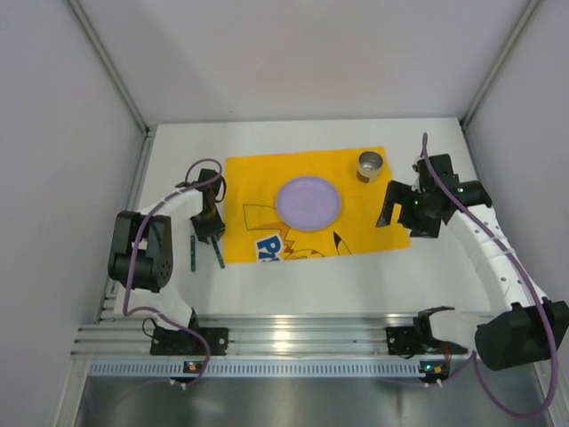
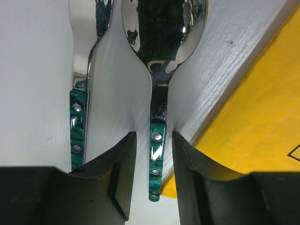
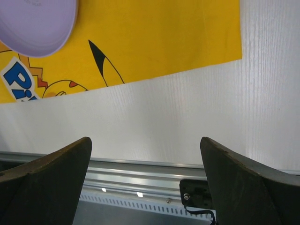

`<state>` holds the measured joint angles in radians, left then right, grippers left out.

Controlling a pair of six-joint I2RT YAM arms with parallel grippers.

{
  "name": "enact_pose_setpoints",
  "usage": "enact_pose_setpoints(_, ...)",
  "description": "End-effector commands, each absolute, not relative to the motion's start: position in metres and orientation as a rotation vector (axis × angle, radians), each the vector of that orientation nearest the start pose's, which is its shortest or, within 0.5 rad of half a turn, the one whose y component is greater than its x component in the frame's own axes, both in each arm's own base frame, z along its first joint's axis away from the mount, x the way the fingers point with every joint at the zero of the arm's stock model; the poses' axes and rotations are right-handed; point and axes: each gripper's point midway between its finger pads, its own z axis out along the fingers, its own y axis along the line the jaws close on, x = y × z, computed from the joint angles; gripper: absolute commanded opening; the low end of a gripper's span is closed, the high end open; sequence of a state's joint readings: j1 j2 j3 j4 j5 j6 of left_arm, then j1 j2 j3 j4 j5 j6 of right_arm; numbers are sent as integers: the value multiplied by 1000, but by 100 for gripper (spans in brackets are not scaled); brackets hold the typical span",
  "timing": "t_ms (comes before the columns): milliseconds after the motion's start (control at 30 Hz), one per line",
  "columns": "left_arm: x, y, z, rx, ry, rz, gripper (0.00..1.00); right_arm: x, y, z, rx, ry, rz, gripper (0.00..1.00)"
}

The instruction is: Set the dinner table for one person

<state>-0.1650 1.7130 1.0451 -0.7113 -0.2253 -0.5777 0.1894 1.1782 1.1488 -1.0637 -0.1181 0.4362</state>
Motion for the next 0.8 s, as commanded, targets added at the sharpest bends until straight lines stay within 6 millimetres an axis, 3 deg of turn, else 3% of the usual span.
enact_pose_setpoints(0, 302, -20, -6, -639, 2815, 261, 40, 240, 81, 187, 254, 2662, 312, 100)
enact_pose_setpoints(133, 297, -9, -16, -646, 2847, 341, 8, 244, 81, 189, 259, 2666, 305, 100)
enact_pose_setpoints(267, 312, -11, 18, -621, 2801, 307, 0, 265, 101, 223, 204, 2559, 401, 100)
enact_pose_setpoints(400, 349, -36, 88, -631, 2684, 81, 0, 280, 174, 267, -20, 2394, 764, 100)
enact_pose_setpoints(433, 349, -46, 101, -628, 2694, 17, 0, 287, 202, 274, -109, 2344, 862, 100)
enact_pose_setpoints(467, 364, -53, 125, -624, 2643, -35, 0, 287, 219, 279, -154, 2328, 924, 100)
enact_pose_setpoints(500, 368, -62, 136, -625, 2630, -71, 0, 285, 236, 283, -186, 2325, 998, 100)
enact_pose_setpoints(533, 371, -69, 147, -619, 2619, -107, 0, 288, 261, 282, -250, 2315, 1048, 100)
enact_pose_setpoints(567, 380, -76, 167, -607, 2589, -150, 0, 288, 273, 283, -279, 2312, 1078, 100)
enact_pose_setpoints(633, 385, -97, 187, -581, 2570, -255, 0, 291, 303, 276, -337, 2308, 1143, 100)
enact_pose_setpoints(767, 392, -135, 229, -519, 2517, -459, 0, 302, 337, 272, -354, 2290, 1269, 98)
